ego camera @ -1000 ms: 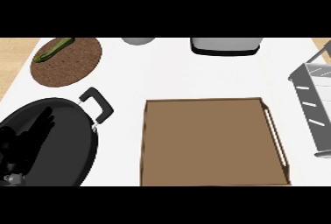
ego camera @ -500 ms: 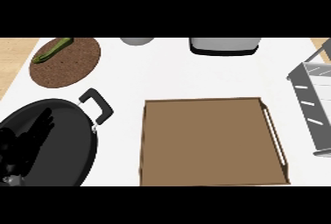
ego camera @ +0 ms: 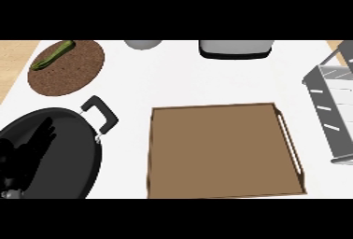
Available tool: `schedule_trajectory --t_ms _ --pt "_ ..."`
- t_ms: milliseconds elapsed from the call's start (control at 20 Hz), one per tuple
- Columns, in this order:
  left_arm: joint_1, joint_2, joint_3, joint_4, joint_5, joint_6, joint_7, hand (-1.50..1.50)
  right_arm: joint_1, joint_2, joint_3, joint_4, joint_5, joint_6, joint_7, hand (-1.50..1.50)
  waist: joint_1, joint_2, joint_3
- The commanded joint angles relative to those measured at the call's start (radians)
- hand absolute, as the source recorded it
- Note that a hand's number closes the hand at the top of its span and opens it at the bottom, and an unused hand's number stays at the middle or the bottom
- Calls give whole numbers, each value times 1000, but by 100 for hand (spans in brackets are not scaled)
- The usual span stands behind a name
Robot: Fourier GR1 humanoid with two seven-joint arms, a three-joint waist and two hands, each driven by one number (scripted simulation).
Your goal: Pick the tomato from the tray and place it in the tiered basket
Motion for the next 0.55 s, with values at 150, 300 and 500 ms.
schedule_trajectory --t_ms 150,300,500 --pt "-2 -33 -5 26 -6 28 -2 0 48 -141 -263 136 -227 146 -46 -150 -30 1 -1" --pt "16 19 38 12 28 -8 6 0 126 -222 -362 217 -295 181 -116 -150 -20 4 1" --pt "40 3 21 -14 20 -4 0 0 315 -279 -451 292 -374 331 -238 -150 -28 0 -1"
